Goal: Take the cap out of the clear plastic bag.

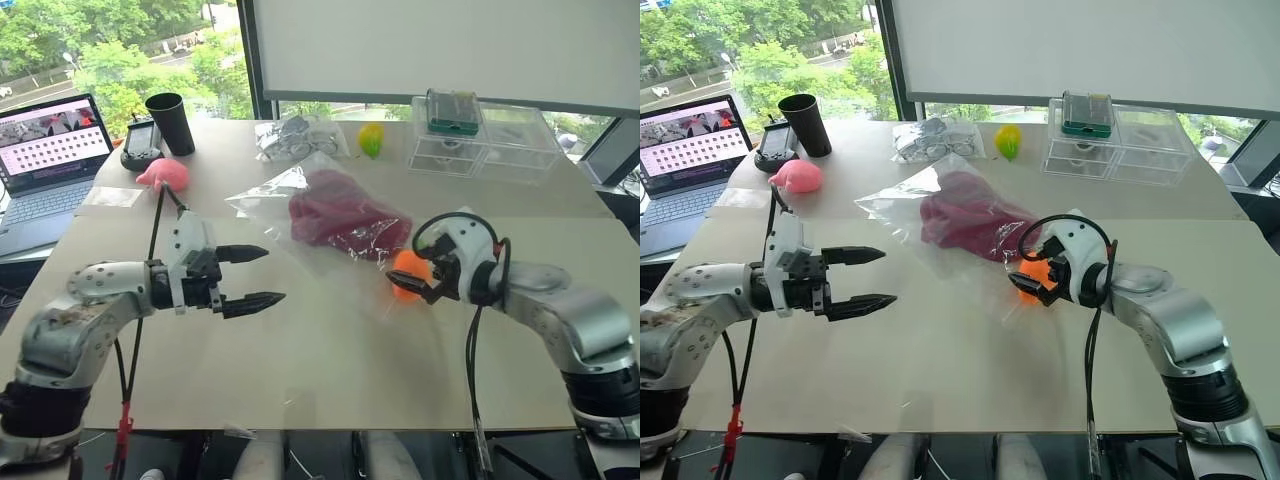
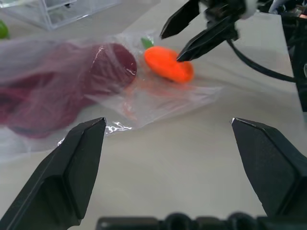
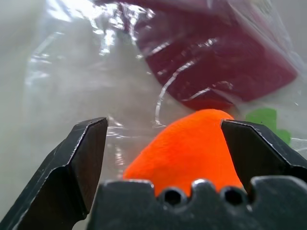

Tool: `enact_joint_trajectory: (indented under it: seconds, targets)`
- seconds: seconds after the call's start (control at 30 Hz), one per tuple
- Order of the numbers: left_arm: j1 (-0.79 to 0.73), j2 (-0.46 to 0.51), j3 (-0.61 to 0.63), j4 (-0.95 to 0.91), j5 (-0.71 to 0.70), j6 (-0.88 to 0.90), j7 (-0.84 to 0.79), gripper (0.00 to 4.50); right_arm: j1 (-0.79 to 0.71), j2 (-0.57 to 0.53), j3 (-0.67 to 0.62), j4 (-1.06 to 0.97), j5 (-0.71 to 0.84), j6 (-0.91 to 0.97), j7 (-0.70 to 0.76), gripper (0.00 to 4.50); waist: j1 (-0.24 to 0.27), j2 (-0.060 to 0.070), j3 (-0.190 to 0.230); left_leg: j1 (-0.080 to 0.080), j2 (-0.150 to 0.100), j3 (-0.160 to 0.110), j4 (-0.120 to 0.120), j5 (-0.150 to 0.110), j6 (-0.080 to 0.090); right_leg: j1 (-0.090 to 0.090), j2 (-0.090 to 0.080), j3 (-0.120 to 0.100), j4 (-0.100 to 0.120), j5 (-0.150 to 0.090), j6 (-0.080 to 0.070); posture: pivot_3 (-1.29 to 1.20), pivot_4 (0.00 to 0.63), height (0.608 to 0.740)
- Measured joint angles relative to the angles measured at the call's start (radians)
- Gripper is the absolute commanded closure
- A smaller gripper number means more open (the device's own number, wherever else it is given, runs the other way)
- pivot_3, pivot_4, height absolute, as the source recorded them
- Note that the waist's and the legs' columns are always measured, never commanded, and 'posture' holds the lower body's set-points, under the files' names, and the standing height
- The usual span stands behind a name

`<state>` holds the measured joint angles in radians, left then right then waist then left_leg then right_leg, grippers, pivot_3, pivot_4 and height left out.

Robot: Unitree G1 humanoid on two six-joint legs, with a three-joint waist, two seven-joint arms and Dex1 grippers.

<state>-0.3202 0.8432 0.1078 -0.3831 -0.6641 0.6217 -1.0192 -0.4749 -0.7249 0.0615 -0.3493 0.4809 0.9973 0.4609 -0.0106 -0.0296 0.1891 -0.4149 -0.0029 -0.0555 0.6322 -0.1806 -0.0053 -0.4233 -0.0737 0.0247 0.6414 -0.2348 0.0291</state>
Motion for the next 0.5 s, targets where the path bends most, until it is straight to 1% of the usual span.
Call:
enact_joint_trajectory:
  seconds: [0.1, 0.27, 0.5]
  targets:
    - [0.01, 0.001, -0.001, -0.019, -0.006, 0.015, 0.0, 0.0, -0.001, 0.011, 0.021, 0.009, -0.046, -0.003, -0.015, 0.04, -0.002, 0.0, 0.0, 0.0, 0.0, 0.0, 0.0, 0.0, 0.0, 0.0, 0.0, 0.0, 0.0, 0.0, 0.0, 0.0, 0.15, 0.74]
    - [0.01, 0.003, 0.0, -0.04, -0.009, 0.021, 0.009, 0.0, 0.005, 0.038, 0.105, 0.009, -0.121, 0.002, -0.045, 0.04, -0.008, 0.0, 0.0, 0.001, 0.001, 0.001, 0.0, 0.0, 0.0, 0.0, 0.002, 0.002, 0.001, 0.0, 0.0, 0.0, 0.15, 0.74]
    - [0.01, 0.001, 0.003, -0.062, -0.031, 0.038, 0.035, 0.0, 0.009, 0.107, 0.118, 0.014, -0.167, 0.069, -0.096, 0.04, -0.006, 0.0, 0.0, 0.002, 0.001, 0.001, 0.001, 0.0, 0.0, 0.001, 0.002, 0.002, 0.001, 0.001, 0.0, 0.0, 0.15, 0.74]
